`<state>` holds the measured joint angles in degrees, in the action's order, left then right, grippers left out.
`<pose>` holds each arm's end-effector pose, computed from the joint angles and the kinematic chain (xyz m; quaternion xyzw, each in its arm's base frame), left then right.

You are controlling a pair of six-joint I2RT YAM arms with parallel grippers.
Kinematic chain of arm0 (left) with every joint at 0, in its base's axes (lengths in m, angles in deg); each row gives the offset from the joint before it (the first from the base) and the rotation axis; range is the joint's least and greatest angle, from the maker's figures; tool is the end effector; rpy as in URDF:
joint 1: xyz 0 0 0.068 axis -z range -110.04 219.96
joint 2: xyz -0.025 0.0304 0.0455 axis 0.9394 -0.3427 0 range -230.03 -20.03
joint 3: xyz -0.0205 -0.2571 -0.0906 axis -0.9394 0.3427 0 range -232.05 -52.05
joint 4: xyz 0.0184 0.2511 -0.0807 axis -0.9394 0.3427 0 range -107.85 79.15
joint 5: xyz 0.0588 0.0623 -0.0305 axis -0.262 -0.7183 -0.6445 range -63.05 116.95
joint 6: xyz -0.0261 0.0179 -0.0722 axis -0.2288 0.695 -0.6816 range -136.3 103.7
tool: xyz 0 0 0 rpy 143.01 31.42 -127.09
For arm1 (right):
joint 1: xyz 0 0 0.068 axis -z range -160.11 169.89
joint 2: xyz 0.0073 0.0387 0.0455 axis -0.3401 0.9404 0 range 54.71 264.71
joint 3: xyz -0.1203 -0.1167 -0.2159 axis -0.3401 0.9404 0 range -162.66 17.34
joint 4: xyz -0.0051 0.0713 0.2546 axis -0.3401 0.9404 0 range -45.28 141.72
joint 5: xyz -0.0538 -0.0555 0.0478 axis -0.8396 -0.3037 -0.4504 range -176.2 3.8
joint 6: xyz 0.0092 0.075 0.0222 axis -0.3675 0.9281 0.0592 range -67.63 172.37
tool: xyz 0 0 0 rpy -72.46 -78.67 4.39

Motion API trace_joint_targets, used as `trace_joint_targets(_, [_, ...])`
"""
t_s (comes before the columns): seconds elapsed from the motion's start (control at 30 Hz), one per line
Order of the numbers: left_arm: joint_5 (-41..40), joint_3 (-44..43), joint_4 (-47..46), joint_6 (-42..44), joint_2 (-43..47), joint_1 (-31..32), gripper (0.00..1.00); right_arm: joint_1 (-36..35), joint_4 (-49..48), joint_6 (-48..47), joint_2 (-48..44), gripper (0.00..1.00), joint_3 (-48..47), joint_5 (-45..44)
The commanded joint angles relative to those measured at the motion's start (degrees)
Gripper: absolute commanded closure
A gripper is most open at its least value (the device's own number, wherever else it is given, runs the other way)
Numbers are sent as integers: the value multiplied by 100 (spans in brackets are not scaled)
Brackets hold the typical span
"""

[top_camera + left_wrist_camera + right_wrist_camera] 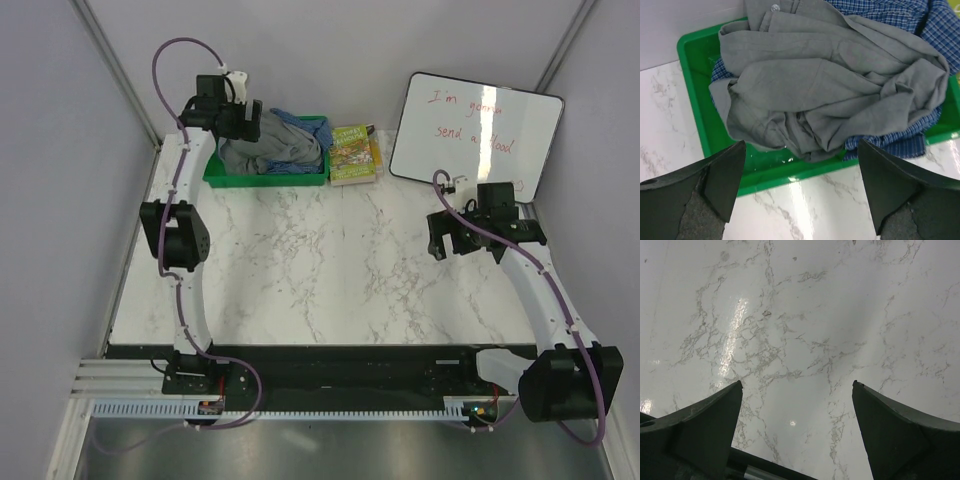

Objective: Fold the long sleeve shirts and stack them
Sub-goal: Grab the shirt from the pile

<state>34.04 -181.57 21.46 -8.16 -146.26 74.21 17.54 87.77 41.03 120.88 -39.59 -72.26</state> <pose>0.5327 -0.0480 0.3180 0.1239 0.8812 -0.0397 0.4545 0.2522 0.0266 0.2644 -0.1507 0.9280 0.0893 0.3288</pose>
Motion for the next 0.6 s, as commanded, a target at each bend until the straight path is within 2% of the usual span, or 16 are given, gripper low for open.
trace_joint_targets(0.0, [-375, -514, -748, -111, -673, 181, 1, 85, 37, -44, 62, 2, -152, 171])
trace_joint_targets(0.1, [-524, -382, -1495, -41, -1121, 278, 0, 121, 28, -44, 80, 2, -117, 197])
trace_joint_targets(0.2, [-682, -644, -1768, 177, -1692, 322, 0, 147, 46, -44, 132, 2, -134, 180])
trace_joint_targets(0.33, [-1183, -654, -2120, 609, -2115, 384, 0, 173, 55, -44, 247, 2, -178, 197])
trace_joint_targets(0.4, [-1184, -663, -2278, 671, -2282, 349, 0, 200, 81, -44, 291, 2, -205, 206])
trace_joint_targets(0.43, [-1201, -663, -2357, 689, -2335, 340, 5, 200, 72, -44, 291, 2, -196, 215])
trace_joint_targets(0.5, [-1184, -776, -2419, 733, -2405, 313, 31, 209, 81, -44, 265, 2, -187, 206])
trace_joint_targets(0.57, [-1044, -847, -2419, 715, -2345, 296, 88, 209, 72, -44, 238, 2, -179, 197])
